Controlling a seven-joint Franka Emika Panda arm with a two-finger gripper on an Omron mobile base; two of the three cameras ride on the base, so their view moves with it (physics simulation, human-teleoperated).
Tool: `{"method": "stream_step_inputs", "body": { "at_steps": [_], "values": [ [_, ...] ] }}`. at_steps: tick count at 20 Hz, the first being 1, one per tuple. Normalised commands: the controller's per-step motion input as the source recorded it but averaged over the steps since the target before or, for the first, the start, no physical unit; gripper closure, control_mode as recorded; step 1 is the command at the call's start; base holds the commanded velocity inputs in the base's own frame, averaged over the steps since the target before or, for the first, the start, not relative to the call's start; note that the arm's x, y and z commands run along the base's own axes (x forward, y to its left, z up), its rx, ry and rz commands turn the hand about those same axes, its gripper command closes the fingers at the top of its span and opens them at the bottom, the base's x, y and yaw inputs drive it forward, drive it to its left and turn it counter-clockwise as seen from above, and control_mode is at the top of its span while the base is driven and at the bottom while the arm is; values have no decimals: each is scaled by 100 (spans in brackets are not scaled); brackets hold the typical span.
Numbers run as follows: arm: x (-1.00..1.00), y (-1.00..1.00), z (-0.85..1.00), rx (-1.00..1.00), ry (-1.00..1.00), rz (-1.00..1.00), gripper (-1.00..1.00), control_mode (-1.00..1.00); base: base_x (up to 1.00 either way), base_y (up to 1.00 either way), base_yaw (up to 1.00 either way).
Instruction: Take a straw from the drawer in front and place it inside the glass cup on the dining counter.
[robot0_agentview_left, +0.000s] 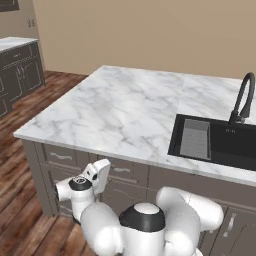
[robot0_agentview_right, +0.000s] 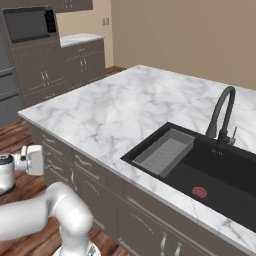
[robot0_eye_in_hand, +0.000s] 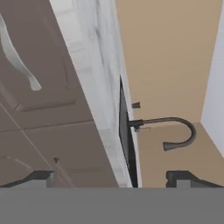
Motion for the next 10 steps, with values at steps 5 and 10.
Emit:
{"method": "stream_step_inputs", "body": {
  "at_steps": [5,10],
  "values": [
    [15,-19,-25,-8,0,0,-100,-100,0,0,0],
    [19,-28,-13,-4,0,0,-100,-100,0,0,0]
  ]
}}
